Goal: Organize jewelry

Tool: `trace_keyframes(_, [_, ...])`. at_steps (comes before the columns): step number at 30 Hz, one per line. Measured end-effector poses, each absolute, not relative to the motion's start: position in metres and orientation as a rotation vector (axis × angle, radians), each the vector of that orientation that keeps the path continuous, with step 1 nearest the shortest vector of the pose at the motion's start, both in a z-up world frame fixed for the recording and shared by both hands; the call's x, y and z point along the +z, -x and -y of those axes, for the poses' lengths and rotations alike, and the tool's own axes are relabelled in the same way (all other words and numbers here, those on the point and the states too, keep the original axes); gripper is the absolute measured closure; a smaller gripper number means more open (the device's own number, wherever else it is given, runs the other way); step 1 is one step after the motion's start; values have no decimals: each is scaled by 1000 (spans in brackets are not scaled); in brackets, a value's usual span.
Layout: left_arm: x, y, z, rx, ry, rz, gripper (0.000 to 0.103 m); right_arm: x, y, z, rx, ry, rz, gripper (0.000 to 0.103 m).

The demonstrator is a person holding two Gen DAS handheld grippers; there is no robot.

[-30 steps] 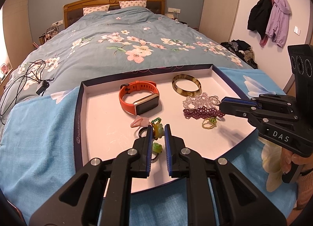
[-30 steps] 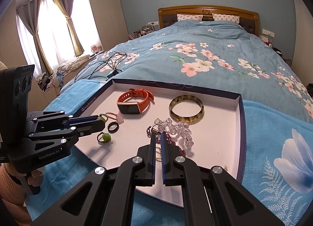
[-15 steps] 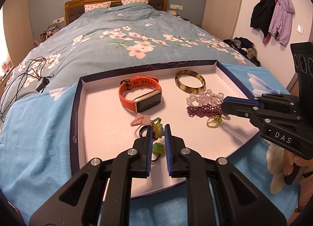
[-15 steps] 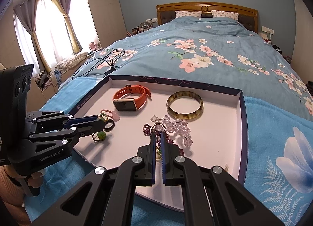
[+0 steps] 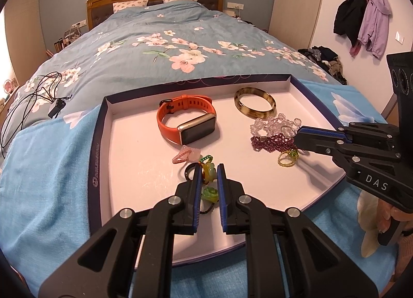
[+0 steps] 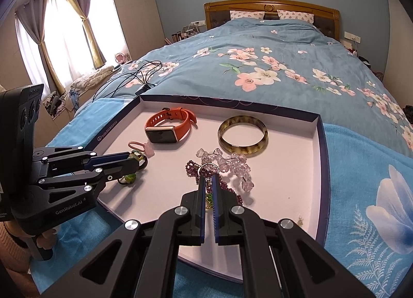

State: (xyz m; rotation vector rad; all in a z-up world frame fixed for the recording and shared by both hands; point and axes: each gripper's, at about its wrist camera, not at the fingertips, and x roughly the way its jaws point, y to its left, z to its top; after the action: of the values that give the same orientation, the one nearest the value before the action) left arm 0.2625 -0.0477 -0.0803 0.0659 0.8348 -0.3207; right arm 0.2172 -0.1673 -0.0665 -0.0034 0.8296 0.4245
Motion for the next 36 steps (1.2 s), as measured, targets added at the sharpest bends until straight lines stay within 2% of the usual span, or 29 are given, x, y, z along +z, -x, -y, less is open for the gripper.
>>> trace_keyframes(29, [-87, -265, 45, -304, -62, -840, 90, -76, -222, 164, 407, 10, -862, 98])
trace_keyframes(34, [-86, -262, 44, -302, -61, -831, 80, -76, -218, 165, 409, 0, -856, 97])
trace_keyframes(36, [-84, -259, 43, -303, -57, -816, 71, -74, -214, 168, 407, -5, -847, 90])
